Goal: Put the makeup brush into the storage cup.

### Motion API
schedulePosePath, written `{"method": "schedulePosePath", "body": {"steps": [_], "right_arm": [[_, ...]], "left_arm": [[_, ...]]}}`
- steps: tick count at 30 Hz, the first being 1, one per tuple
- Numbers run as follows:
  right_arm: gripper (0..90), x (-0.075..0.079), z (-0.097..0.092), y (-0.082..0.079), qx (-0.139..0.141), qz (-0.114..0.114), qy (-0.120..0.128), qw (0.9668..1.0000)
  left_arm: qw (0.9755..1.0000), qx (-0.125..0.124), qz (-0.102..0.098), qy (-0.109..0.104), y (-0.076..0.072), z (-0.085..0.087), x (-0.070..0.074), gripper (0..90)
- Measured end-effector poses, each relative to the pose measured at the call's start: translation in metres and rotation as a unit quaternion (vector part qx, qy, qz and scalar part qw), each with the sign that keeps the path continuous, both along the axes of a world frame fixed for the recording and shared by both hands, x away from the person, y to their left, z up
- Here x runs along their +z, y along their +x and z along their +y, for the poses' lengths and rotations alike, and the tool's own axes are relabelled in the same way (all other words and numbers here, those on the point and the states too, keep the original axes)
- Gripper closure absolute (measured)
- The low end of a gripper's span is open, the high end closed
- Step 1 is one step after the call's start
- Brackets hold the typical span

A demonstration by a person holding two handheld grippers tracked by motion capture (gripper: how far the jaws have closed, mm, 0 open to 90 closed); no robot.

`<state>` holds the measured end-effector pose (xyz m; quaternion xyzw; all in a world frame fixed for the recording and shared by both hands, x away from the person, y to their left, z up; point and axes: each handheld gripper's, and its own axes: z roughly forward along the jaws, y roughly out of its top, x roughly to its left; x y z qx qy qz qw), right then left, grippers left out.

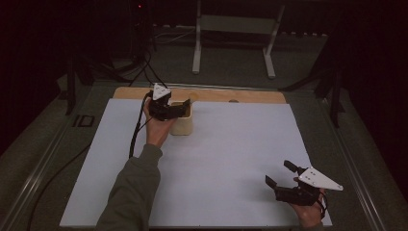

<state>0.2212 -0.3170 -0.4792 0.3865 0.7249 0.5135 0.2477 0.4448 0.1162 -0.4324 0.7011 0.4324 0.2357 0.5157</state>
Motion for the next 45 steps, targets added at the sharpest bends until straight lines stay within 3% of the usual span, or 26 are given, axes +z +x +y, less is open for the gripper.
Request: {"method": "schedulePosePath", "body": {"steps": [8,26,45], "right_arm": [[8.9,0.000,0.000,0.000,0.000,0.000,0.000,1.0000],[9.0,0.000,0.001,0.000,0.000,0.000,-0.001,1.0000],[8.9,0.000,0.001,0.001,0.000,0.001,0.000,1.0000]], "left_arm": [[1.0000,0.001,0.009,0.002,0.000,0.003,-0.001,15.3],[1.0000,0.009,-0.004,0.000,-0.005,0.009,0.010,8.3],[0.9999,-0.011,-0.004,0.006,-0.011,0.008,0.016,5.7]]}}
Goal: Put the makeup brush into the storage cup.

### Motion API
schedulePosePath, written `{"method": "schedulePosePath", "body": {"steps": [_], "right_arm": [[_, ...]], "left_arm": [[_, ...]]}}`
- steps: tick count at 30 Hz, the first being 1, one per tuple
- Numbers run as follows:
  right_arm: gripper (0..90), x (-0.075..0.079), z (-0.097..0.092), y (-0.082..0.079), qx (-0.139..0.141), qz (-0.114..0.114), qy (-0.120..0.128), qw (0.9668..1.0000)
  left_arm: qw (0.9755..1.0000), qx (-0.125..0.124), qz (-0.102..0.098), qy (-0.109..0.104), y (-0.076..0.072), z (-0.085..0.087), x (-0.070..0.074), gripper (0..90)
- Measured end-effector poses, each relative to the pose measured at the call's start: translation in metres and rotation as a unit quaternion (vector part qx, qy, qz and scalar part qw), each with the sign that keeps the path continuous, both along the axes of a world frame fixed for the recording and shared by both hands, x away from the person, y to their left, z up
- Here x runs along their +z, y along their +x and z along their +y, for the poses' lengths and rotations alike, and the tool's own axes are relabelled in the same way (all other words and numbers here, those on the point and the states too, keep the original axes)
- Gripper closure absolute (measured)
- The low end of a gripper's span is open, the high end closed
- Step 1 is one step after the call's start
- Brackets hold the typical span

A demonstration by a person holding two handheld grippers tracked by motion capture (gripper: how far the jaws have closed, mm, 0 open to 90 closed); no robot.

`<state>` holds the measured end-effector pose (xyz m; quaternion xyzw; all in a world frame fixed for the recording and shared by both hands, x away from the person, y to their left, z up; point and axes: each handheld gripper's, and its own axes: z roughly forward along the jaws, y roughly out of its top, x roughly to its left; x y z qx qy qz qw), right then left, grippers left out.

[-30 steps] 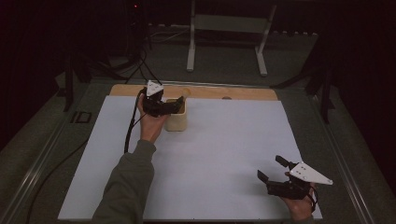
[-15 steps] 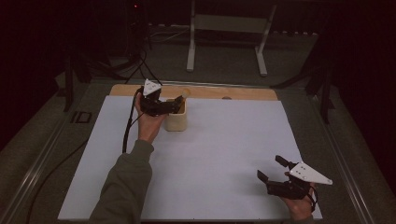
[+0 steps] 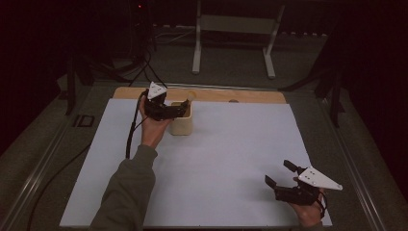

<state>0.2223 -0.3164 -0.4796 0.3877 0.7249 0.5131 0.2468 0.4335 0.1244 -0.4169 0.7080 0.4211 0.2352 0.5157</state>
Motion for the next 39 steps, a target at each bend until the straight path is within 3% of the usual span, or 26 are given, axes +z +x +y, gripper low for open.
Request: {"method": "schedulePosePath", "body": {"steps": [29,39], "right_arm": [[8.9,0.000,0.001,0.000,-0.001,-0.001,-0.001,1.0000],[8.9,0.000,0.000,0.000,-0.003,0.001,0.000,1.0000]], "left_arm": [[0.9991,-0.038,-0.008,0.016,-0.022,0.007,0.012,4.7],[0.9981,-0.054,-0.011,0.030,-0.041,0.018,0.012,4.7]]}}
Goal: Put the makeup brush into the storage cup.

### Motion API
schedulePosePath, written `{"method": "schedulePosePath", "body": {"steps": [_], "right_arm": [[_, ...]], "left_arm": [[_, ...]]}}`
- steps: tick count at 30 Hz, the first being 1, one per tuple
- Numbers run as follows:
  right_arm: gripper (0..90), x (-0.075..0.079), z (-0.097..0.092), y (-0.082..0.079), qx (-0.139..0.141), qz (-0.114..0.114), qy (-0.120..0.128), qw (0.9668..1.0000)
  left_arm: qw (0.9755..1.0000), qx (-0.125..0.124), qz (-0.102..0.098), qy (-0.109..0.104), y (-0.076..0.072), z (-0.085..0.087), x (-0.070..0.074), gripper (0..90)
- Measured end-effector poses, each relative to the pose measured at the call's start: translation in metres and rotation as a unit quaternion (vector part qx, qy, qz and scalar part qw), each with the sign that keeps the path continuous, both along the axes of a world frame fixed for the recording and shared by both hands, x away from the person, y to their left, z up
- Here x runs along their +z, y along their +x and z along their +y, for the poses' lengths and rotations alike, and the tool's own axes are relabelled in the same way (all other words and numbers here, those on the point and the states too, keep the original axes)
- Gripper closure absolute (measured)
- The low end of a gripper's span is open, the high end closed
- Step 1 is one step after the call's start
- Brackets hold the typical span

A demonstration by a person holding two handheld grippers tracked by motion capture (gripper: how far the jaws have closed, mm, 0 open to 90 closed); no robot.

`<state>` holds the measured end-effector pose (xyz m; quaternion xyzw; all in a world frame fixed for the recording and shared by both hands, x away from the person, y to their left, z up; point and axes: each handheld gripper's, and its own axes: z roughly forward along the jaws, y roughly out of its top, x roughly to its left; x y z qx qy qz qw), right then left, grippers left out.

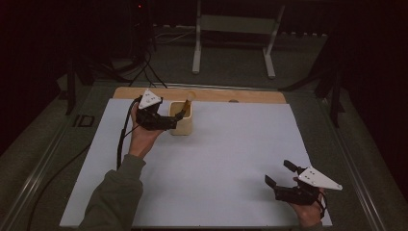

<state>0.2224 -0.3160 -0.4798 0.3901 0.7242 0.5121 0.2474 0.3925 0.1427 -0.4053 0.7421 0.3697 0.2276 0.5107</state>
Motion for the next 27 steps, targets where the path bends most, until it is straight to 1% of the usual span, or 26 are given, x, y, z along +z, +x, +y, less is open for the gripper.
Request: {"method": "schedulePosePath", "body": {"steps": [2,3,6,12,14,18,20,21,24,26,27], "right_arm": [[9.0,0.000,0.000,0.000,0.000,0.000,-0.001,1.0000],[9.0,0.000,0.000,0.000,0.000,0.000,-0.001,1.0000],[8.9,-0.001,0.000,0.001,0.000,0.003,0.000,1.0000],[8.9,-0.001,0.000,0.001,-0.001,0.003,0.000,1.0000],[8.9,-0.001,0.000,0.001,-0.001,0.003,0.000,1.0000],[8.9,-0.001,0.000,0.001,-0.001,0.003,0.000,1.0000],[8.9,-0.001,0.000,0.001,-0.002,0.004,0.000,1.0000],[8.9,-0.001,-0.001,0.001,-0.003,0.004,0.000,1.0000],[8.9,-0.002,-0.001,0.001,-0.004,0.005,0.001,1.0000],[8.9,-0.002,-0.001,0.001,-0.004,0.006,0.001,1.0000],[9.0,-0.002,-0.001,0.001,-0.005,0.006,0.001,1.0000]], "left_arm": [[1.0000,-0.001,0.000,0.000,-0.001,0.001,0.000,4.7],[1.0000,-0.002,0.000,0.000,-0.005,0.005,0.000,4.7],[1.0000,0.000,-0.002,0.003,-0.009,0.008,-0.001,4.7],[1.0000,-0.001,0.001,0.000,-0.018,0.017,-0.006,4.6],[1.0000,-0.002,-0.003,0.000,-0.023,0.020,-0.007,4.7],[1.0000,-0.006,-0.003,0.003,-0.032,0.024,-0.011,4.6],[1.0000,-0.006,-0.003,0.003,-0.032,0.024,-0.011,4.6],[0.9999,-0.008,-0.005,0.004,-0.041,0.029,-0.015,4.6],[1.0000,-0.005,-0.008,0.002,-0.048,0.036,-0.018,4.6],[1.0000,-0.004,-0.008,0.002,-0.050,0.038,-0.019,4.6],[1.0000,-0.001,-0.006,-0.001,-0.054,0.041,-0.021,4.6]]}}
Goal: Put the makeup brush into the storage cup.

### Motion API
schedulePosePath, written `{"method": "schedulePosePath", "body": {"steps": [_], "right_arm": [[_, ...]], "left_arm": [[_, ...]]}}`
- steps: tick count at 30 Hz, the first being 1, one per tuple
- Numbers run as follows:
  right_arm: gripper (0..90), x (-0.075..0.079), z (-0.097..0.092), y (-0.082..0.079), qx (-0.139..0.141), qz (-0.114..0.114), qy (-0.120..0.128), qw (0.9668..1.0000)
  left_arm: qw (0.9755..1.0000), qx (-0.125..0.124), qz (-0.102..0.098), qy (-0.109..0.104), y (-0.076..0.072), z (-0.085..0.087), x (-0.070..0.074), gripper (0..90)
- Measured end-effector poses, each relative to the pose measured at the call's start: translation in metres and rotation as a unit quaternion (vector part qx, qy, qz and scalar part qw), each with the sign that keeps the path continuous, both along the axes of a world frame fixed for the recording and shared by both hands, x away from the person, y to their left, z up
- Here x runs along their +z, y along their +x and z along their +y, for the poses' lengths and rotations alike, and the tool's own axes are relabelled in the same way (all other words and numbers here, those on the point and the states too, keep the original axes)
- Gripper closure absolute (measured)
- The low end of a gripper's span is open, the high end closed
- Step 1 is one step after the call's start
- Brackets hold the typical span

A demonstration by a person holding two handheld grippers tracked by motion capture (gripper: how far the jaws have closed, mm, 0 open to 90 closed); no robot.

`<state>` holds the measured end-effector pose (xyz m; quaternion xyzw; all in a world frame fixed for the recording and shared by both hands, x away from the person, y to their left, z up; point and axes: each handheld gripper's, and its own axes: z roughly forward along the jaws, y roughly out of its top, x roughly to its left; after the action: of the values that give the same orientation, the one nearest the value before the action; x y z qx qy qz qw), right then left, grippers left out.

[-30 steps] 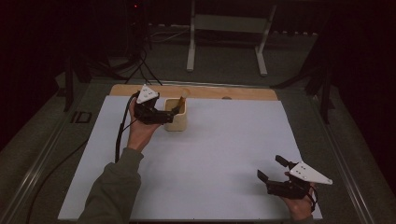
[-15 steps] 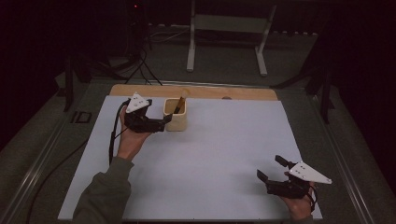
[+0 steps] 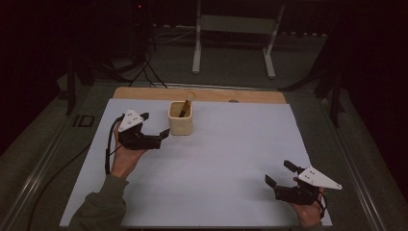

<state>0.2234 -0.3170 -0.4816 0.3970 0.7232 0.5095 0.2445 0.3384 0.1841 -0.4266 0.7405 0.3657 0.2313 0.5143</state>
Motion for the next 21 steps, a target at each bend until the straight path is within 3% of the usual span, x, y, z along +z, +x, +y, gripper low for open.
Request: {"method": "schedulePosePath", "body": {"steps": [21], "right_arm": [[8.9,-0.001,-0.001,0.001,-0.007,0.003,-0.001,1.0000]], "left_arm": [[0.9998,0.013,0.015,0.000,-0.050,0.026,-0.034,3.7]]}}
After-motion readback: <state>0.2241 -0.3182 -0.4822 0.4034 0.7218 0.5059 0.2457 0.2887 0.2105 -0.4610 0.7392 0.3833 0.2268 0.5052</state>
